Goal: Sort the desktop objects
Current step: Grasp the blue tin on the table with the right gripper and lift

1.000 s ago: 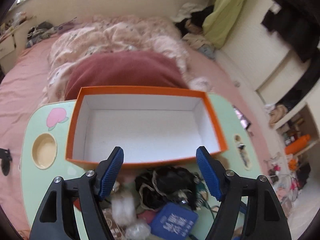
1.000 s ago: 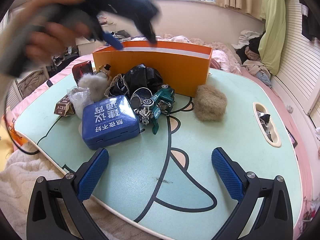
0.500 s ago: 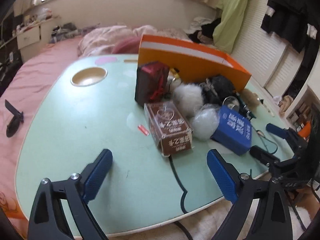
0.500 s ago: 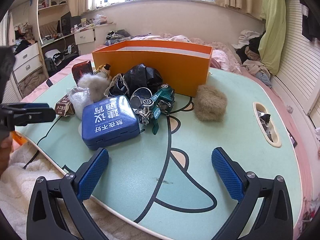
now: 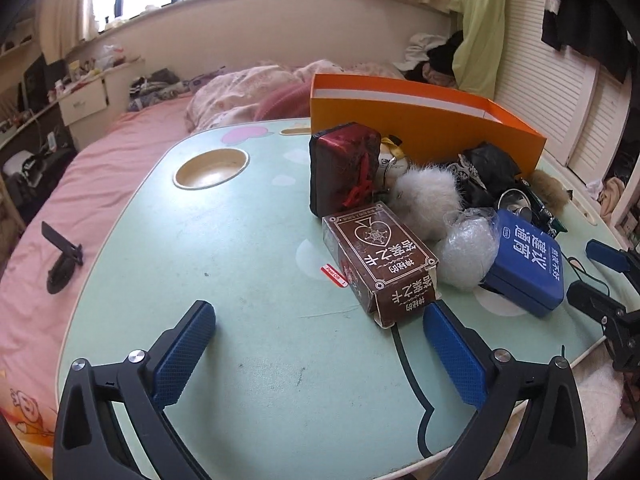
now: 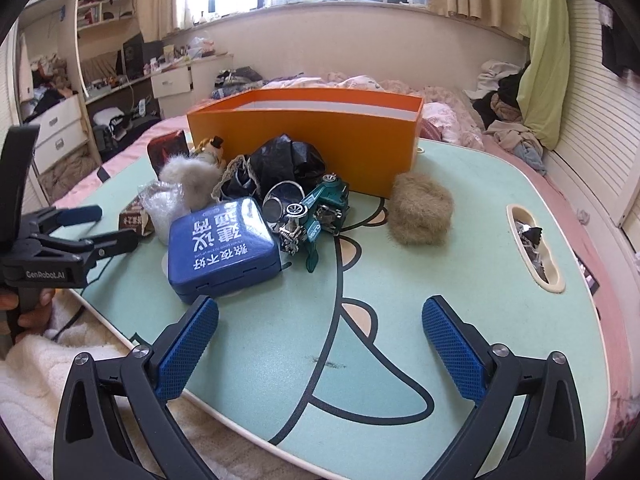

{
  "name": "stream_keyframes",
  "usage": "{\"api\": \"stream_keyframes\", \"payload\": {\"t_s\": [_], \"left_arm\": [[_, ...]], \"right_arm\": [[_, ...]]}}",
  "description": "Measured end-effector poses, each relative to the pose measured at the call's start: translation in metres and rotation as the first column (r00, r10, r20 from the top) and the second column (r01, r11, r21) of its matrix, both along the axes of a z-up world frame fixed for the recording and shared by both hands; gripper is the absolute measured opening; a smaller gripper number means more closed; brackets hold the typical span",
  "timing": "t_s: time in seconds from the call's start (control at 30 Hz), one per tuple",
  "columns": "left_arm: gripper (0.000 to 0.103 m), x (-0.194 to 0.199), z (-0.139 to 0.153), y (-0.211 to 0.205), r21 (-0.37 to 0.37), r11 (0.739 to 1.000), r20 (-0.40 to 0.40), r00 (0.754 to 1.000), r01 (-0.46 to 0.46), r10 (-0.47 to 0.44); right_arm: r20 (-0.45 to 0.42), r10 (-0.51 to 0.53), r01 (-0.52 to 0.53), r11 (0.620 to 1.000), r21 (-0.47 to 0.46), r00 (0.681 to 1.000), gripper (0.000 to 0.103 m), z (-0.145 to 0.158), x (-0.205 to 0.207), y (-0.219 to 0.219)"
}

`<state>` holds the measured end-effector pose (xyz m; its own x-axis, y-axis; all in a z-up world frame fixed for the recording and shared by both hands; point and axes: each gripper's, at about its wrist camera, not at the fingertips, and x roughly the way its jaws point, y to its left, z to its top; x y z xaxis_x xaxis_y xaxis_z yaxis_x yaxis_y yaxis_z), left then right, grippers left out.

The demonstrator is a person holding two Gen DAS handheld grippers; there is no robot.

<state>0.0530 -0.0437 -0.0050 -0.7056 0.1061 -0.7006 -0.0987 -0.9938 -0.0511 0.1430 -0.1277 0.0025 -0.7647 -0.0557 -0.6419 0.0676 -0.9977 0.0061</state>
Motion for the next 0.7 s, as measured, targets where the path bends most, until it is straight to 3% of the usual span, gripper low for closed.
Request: {"api": "stream_keyframes", "payload": {"t_s": [0.1,0.17,0.27,0.33,0.5,0.63,0.7], "left_arm": [[0.103,0.0,0.001,0.0,0.001,1.0,-0.001,1.0,0.0,0.0],[0.103,0.0,0.0,0.0,0.0,1.0,0.0,1.0,0.0,0.0],[0.103,0.0,0.0,0.0,0.0,1.0,-0.001,1.0,0.001,-0.001],[0.103,0.0,0.0,0.0,0.001,1.0,-0.001,1.0,0.001,-0.001],[0.103,0.001,0.0,0.0,0.0,1.0,0.0,1.0,0.001,-0.001],[0.103,0.001,0.0,0.0,0.0,1.0,0.0,1.0,0.001,-0.001],[0.103,0.001,0.0,0.0,0.001,1.0,-0.001,1.0,0.001,-0.001]], "right_arm": [[-0.058,-0.012,0.01,0.999,-0.036,0.998,0.086,0.007,0.008,0.006],[-0.093,0.019,-0.022,0.999,-0.034,0.995,0.074,0.014,0.009,0.0],[-0.106,0.116,-0.122,0.991,-0.053,0.988,0.058,0.025,0.002,-0.016],[-0.098,0.172,-0.182,0.979,-0.097,0.98,0.053,0.031,-0.009,-0.024],[0.021,0.247,-0.245,0.967,-0.064,0.969,0.052,0.023,-0.042,-0.054],[0.028,0.206,-0.206,0.978,0.001,0.978,0.052,0.023,-0.047,-0.061],[0.044,0.211,-0.211,0.978,-0.01,0.977,0.059,0.019,-0.048,-0.059]]}}
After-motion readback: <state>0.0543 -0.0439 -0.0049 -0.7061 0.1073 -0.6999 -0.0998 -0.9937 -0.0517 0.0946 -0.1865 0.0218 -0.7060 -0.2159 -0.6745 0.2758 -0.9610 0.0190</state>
